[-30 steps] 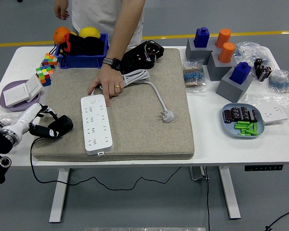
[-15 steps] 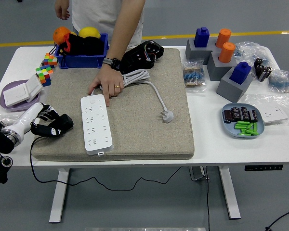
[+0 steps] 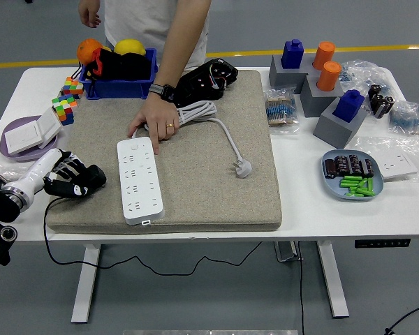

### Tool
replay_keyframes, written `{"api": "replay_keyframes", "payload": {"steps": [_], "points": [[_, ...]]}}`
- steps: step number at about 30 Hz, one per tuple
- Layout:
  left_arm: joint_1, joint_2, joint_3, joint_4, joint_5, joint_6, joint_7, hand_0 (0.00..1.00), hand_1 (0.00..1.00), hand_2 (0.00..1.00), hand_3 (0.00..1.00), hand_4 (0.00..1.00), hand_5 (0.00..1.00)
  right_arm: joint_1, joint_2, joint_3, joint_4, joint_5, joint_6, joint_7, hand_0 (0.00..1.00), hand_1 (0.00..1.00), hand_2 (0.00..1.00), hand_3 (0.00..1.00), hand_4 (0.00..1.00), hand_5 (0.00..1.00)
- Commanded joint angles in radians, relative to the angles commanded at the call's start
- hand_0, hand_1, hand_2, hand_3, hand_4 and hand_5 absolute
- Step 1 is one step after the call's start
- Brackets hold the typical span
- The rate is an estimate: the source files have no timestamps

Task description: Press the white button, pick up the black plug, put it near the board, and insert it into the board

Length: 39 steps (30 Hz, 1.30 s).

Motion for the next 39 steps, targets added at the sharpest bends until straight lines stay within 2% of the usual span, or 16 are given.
{"api": "replay_keyframes", "payload": {"steps": [6,12,16,21,24,39], "points": [[-0.022,0.017,0.029,-0.049,0.001,0.005,-0.003,0.475,0.395,0.408,0.475,0.787,0.002,0.0,-0.001,0.0,0.0,0.001,0.0,0.0,0.719,0.7,0.685,0.62,0.725,0.435],[-0.091,0.058,0.127,-0.088,-0.012,0.011,-0.002,0.49,0.393,0.41,0.476,0.769,0.002,0.003,-0.003,0.002,0.001,0.001,-0.001,0.001,0.719,0.7,0.686,0.62,0.724,0.433],[-0.164,0.086,0.222,-0.059,-0.03,0.01,0.001,0.491,0.396,0.41,0.478,0.763,0.002,0.005,-0.003,0.003,0.0,0.002,-0.001,0.001,0.719,0.7,0.686,0.62,0.725,0.432],[-0.247,0.108,0.329,-0.007,-0.038,0.02,-0.008,0.491,0.396,0.41,0.478,0.763,0.002,0.007,-0.006,0.004,-0.001,0.003,-0.001,0.0,0.719,0.7,0.686,0.62,0.725,0.432],[-0.276,0.118,0.378,0.007,-0.042,0.022,-0.015,0.484,0.397,0.41,0.478,0.759,0.002,0.008,-0.007,0.004,-0.001,0.003,-0.001,0.0,0.72,0.699,0.685,0.619,0.724,0.431],[-0.294,0.133,0.441,0.004,-0.038,0.025,-0.018,0.49,0.397,0.41,0.473,0.755,0.002,0.009,-0.005,0.001,-0.001,0.005,-0.001,0.0,0.72,0.699,0.684,0.619,0.724,0.43]]}}
